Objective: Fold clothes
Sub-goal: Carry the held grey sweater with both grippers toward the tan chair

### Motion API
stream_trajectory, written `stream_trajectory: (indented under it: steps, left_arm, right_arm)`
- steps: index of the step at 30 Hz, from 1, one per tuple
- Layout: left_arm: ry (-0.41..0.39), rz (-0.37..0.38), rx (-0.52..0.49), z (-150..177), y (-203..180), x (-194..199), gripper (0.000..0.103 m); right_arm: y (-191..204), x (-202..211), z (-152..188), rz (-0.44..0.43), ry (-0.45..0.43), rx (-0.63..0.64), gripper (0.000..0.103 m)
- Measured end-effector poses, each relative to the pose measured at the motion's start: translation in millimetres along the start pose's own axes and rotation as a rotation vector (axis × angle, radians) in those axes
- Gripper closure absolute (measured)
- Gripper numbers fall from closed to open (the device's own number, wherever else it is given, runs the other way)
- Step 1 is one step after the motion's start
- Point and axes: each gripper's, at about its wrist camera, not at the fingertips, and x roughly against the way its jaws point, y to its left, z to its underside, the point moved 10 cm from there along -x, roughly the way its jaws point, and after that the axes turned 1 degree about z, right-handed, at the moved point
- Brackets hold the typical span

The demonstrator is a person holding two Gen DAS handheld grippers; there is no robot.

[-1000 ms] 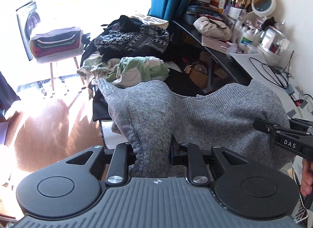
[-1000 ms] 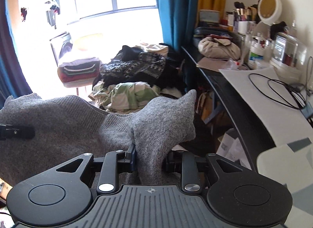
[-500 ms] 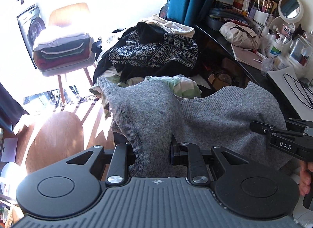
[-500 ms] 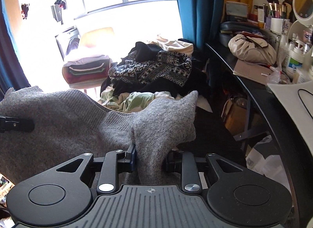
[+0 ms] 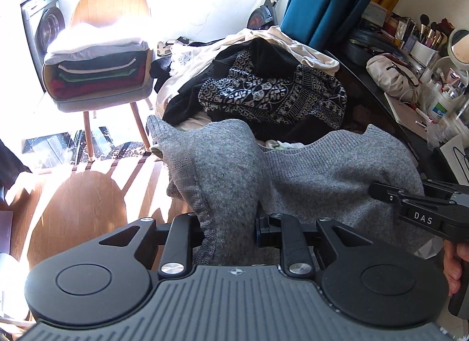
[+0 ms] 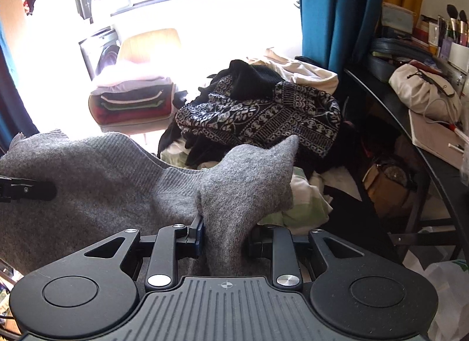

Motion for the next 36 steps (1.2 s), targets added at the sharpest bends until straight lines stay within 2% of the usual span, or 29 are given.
stream_trajectory:
  steps: [5, 10, 15, 21, 26, 36]
  left_arm:
    - [0.02, 0.007, -0.025, -37, 100, 1, 0.081]
    - [0.012, -0.02, -0.101, -79, 186, 9, 0.081]
    - [-0.004, -0.019, -0.073, -112, 243, -1, 0.081]
    - [0.003, -0.007, -0.036, -158, 286, -39, 0.081]
    - [-0.015, -0.038, 0.002, -218, 326, -75, 0.081]
    - [-0.092, -0.111, 0.119, -353, 408, -130, 0.081]
  right_arm:
    - [74, -45, -23, 0.054, 0.023, -0.084, 0.08]
    - [159, -83, -48, 0.056, 0.032, -0.147, 0.08]
    - [217, -117, -90, 0.054, 0.003, -0.146, 0.08]
    - [236, -160, -142, 0.082, -0.025, -0.094, 0.08]
    - [234, -222, -201, 0.06, -0.031, -0.113, 0.08]
    - [234, -348, -371, -0.045, -0.067, -0.004, 0.08]
